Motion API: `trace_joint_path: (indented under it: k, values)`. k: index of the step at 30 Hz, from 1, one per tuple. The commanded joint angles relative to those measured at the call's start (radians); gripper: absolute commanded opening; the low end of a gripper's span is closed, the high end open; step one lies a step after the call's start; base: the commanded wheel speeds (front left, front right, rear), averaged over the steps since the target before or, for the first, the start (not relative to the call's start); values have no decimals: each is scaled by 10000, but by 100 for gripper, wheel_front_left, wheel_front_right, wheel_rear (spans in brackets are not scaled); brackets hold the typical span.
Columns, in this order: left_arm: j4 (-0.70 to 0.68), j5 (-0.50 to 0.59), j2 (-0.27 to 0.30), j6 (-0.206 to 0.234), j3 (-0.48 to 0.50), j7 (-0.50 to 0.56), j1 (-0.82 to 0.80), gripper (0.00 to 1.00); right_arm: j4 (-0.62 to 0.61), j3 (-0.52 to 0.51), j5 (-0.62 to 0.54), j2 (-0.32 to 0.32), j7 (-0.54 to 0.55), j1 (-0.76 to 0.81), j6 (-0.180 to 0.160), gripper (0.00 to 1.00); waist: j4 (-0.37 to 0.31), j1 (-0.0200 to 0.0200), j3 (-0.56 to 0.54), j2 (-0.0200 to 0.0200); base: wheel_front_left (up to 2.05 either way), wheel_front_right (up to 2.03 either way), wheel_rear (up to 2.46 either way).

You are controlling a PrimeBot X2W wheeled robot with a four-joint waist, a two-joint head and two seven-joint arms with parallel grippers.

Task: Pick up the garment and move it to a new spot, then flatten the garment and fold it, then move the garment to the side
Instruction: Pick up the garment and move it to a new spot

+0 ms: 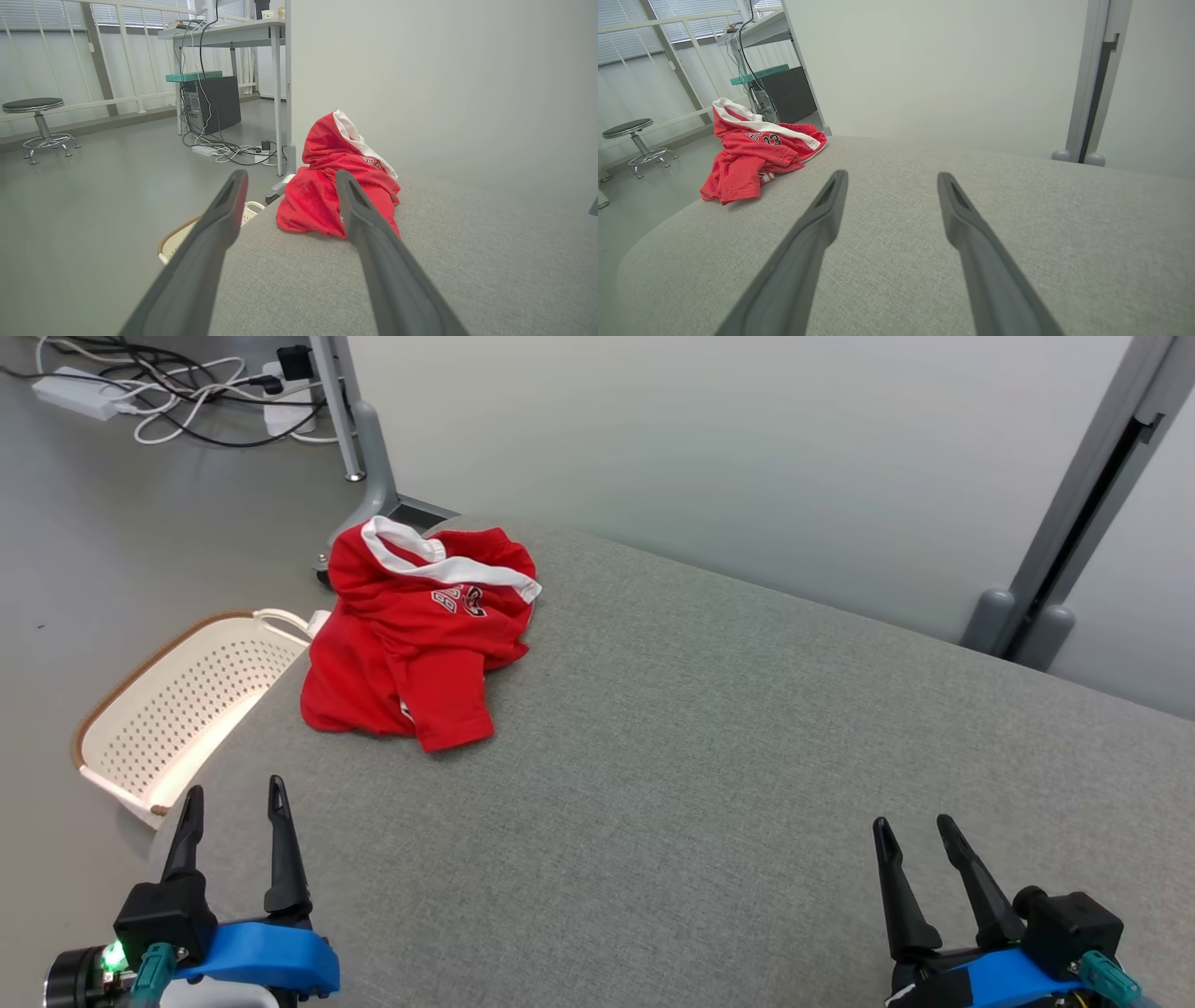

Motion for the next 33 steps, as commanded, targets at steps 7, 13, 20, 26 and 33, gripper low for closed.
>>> trace_joint_path:
  k: [7, 13, 20, 26, 33]
  values:
    - [-131, -155, 116, 127, 111, 4, 115, 100, 99, 143, 122, -63, -7, -57, 4, 100, 172, 0, 29, 1, 0, 0, 0]
    - [-91, -336, 188, 96, 200, 56, -147, 100, 47, 133, 19, -63, -7, -123, 4, 100, 131, 0, 148, 1, 0, 0, 0]
    - [148, -609, 588, -153, 478, 71, -1349, 100, -93, -59, -416, -64, -5, -276, 4, 100, -256, 0, 683, 1, 0, 0, 0]
    - [667, -1061, 1076, -315, 1041, 38, -2989, 100, -585, -265, -1186, -61, 138, -695, 4, 100, -915, 0, 1526, 1, 0, 0, 0]
    - [1847, -1481, 1684, -606, 1530, -89, -4762, 100, -1588, -444, -1888, -60, 517, -1091, 4, 100, -1721, 0, 2612, 1, 0, 0, 0]
